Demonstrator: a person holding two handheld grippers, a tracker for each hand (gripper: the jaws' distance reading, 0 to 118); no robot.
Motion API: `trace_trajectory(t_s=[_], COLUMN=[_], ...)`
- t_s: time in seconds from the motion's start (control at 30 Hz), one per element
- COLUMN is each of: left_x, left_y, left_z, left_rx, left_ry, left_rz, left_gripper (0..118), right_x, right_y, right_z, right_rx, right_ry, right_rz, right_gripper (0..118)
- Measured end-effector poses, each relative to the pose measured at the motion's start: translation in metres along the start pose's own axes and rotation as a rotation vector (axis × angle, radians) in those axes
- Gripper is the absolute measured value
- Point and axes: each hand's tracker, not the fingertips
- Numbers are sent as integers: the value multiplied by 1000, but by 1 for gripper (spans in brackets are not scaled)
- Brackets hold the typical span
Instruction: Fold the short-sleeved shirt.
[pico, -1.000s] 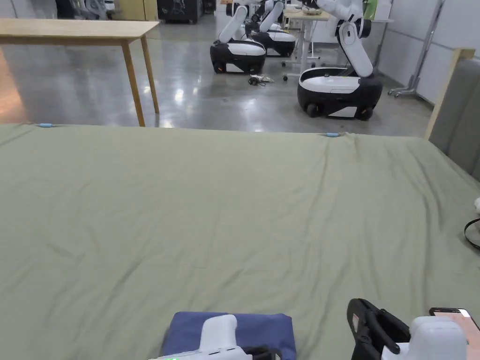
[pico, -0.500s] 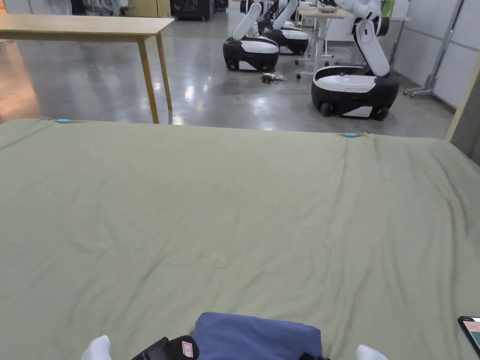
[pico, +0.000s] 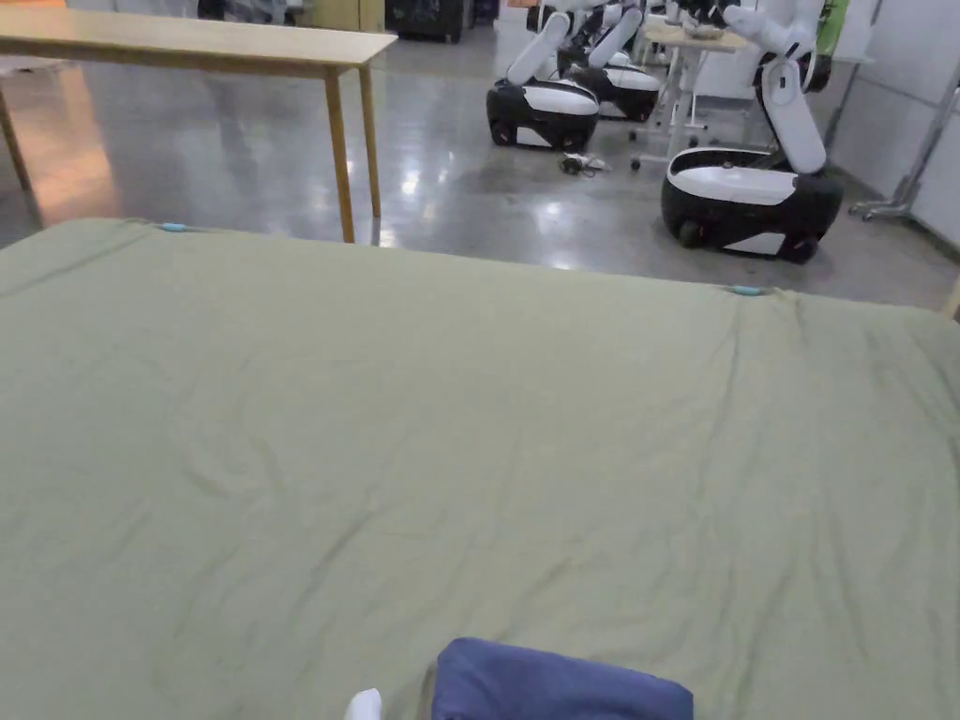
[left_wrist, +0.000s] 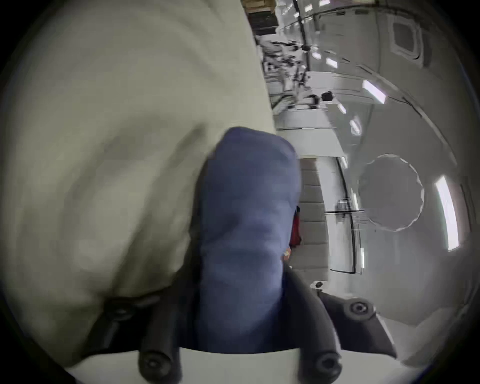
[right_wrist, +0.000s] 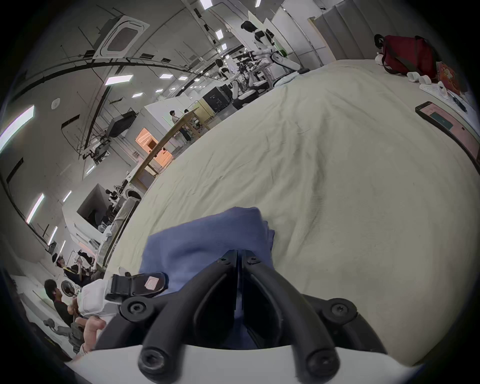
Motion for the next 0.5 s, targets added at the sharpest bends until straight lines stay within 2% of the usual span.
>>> trace_trajectory(t_s=[0.1,0.2,0.37,0.5], left_x=[20,37,46,26], left_y=[3,16,79,134], left_z=[13,39,122,199], left_rx=[-16,-7,40,84], left_ry=[-2,34,119,208], left_rz=[14,-53,-183,-209], left_gripper=[26,26,26,26], right_x=[-5,-15,-40,-64], right_y=[2,5,7,4], right_z=[7,13,19,13], right_rx=[8,21,42,46], right_ry=[7,10,5,11], right_rz=[5,27,80,115], right_gripper=[9,9,9,9])
